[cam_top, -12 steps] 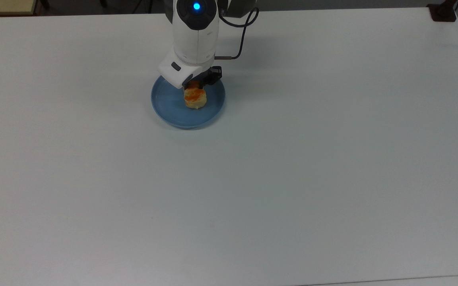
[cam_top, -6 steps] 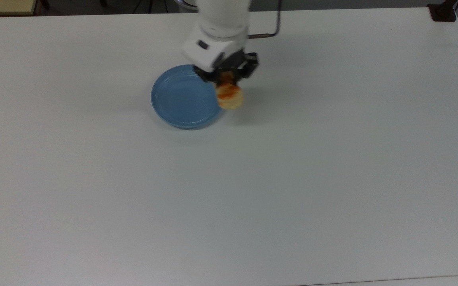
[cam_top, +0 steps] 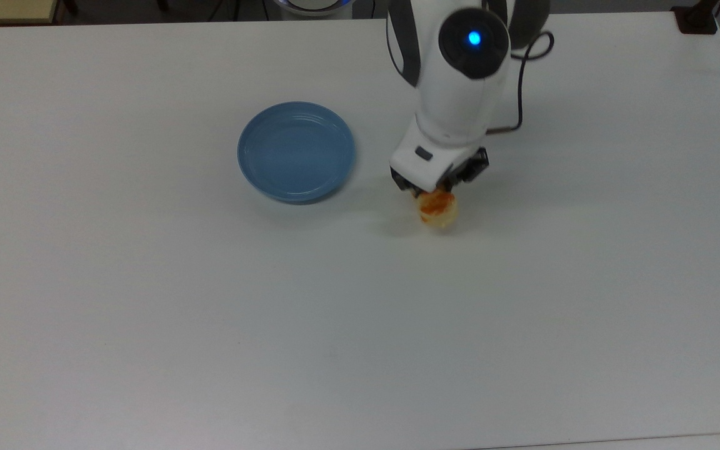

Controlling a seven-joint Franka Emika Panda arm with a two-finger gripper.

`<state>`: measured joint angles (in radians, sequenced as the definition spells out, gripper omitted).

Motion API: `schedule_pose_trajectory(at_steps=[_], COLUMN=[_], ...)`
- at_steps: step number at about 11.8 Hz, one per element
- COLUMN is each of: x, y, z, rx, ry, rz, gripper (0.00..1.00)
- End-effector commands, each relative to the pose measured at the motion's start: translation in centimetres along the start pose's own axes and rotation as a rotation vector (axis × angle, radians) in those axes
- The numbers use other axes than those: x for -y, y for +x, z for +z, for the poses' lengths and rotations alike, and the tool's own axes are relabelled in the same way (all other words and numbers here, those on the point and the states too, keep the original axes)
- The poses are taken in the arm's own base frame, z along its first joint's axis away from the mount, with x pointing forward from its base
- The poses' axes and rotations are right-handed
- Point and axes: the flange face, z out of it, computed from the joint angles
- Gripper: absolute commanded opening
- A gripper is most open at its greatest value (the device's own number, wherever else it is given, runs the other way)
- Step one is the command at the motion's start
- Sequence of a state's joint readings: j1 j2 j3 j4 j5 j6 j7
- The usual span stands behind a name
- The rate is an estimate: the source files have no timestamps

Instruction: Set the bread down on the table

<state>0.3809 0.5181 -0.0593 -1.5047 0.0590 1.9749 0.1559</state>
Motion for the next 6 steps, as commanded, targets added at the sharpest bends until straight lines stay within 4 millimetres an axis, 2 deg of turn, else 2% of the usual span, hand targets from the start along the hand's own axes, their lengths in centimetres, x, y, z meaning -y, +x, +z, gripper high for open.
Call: schedule_pose_trajectory(at_steps=[1,2,4,5,6], x=[1.4,1.4,1.1,0.6,-0.2], y=[1.7,1.6,1.5,1.0,-0.4], z=[2.5,2.6,1.9,-0.5,-3.2], rx=[-0.036,-0.036,-0.037,-0.061,-0.076], ry=[-0.008,-0.012,-0.012,-0.007,0.003], rz=[0.061,0.070,0.074,0.078,0.086], gripper=[0.76,1.00,1.00,1.00,1.00])
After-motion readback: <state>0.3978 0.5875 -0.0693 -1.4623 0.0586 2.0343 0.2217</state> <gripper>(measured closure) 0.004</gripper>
